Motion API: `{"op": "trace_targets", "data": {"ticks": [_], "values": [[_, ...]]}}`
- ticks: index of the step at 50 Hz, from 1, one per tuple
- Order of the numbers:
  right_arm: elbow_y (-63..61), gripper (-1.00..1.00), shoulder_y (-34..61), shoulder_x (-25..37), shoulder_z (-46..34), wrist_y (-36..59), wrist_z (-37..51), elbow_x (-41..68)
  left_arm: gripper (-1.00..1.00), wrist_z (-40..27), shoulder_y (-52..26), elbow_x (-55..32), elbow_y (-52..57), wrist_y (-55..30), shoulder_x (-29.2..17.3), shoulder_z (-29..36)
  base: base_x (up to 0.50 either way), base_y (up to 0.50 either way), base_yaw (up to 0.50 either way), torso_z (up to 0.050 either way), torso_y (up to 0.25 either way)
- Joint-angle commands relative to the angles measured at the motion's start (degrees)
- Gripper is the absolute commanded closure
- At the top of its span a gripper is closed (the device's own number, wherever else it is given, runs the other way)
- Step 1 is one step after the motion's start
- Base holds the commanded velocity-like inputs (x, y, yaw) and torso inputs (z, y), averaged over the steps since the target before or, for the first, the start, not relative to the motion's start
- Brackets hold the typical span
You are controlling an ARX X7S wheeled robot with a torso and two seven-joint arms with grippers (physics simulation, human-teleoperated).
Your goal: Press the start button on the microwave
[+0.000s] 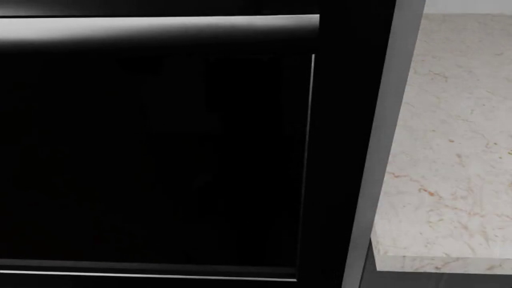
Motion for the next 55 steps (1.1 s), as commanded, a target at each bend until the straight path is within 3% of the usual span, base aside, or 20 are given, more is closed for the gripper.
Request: {"op": "trace_targets", "data": {"ticks": [1,22,32,48,55], "values": [[3.05,1.00,2.30,-1.47,-1.73,-0.65,-2.34,-0.73,-1.00,-0.27,-0.21,-0.18,-0.98,0.54,-0.41,-0.08,0.00,0.00,0.00,0.000,0.000],[11.09,1.00,3.63,-3.66,-5.72,-3.61,-6.93,-3.62,-1.00,-0.93,-0.76,-0.84,-2.96,1.82,-0.77,-0.29,0.00,0.00,0.00,0.000,0.000],[28.06,1.00,6.31,-7.30,-10.46,-12.28,-14.71,-9.97,-1.00,-1.26,-0.94,-1.41,-4.24,2.52,-0.91,-0.53,0.00,0.00,0.00,0.000,0.000],[42.23,1.00,6.49,-11.76,-13.47,-19.62,-19.64,-13.83,-1.00,-1.69,-2.06,-1.21,-7.65,4.15,-0.58,-0.27,0.00,0.00,0.00,0.000,0.000],[54.31,1.00,8.20,-15.19,-15.45,-26.64,-23.52,-17.18,-1.00,-1.97,-2.39,-1.09,-8.53,4.62,-0.47,-0.17,0.02,0.01,0.01,0.003,0.000]]}}
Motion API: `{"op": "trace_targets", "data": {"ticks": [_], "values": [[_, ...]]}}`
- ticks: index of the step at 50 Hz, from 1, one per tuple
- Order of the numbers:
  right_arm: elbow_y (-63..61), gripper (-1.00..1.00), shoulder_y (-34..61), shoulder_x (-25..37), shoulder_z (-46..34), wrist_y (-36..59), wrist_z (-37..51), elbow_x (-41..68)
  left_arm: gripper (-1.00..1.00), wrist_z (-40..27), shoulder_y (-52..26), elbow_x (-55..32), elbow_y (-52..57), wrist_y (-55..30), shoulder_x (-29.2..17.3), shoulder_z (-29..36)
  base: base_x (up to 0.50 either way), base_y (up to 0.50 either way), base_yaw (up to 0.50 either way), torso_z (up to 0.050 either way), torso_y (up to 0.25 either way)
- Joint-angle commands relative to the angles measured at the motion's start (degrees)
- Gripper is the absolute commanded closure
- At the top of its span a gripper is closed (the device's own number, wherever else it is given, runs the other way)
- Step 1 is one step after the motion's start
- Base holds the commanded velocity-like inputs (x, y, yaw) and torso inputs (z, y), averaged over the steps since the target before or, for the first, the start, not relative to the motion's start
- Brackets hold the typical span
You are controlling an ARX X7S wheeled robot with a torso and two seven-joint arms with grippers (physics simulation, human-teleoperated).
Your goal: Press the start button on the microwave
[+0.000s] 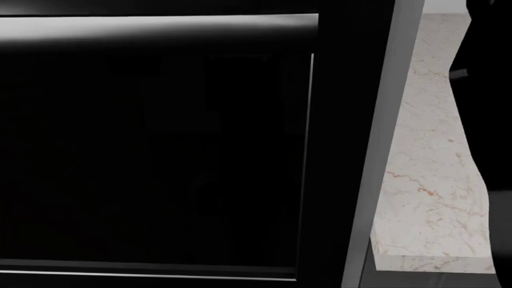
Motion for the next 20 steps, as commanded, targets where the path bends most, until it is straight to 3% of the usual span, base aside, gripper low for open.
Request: {"op": "trace_targets", "data": {"ticks": [1,8,12,16,20], "values": [[23.95,1.00,1.54,-6.84,-2.24,-11.29,-5.95,-4.59,-1.00,-0.44,-0.68,0.06,-1.86,0.83,0.14,0.04,0.01,0.01,0.01,0.000,0.000],[39.00,1.00,4.44,-11.21,-2.82,-18.67,-9.13,-6.60,-1.00,-0.65,-1.15,-0.24,-3.15,1.45,0.05,-0.22,0.01,0.01,0.01,0.003,0.000],[38.77,1.00,3.66,-10.82,-2.52,-18.35,-8.34,-5.91,-1.00,-0.76,-1.04,-0.30,-3.34,1.69,-0.10,-0.34,0.01,0.00,0.00,0.000,0.000],[23.57,1.00,1.57,-5.97,-1.99,-9.37,-2.75,-3.71,-1.00,-0.73,-1.24,-0.55,-3.19,1.62,-0.35,-0.27,0.00,0.00,0.00,0.000,0.000],[-8.25,1.00,-1.66,2.98,0.78,7.01,9.69,2.45,-1.00,-0.67,-1.11,-0.35,-2.81,1.69,-0.27,0.37,0.00,0.00,0.00,0.000,0.000]]}}
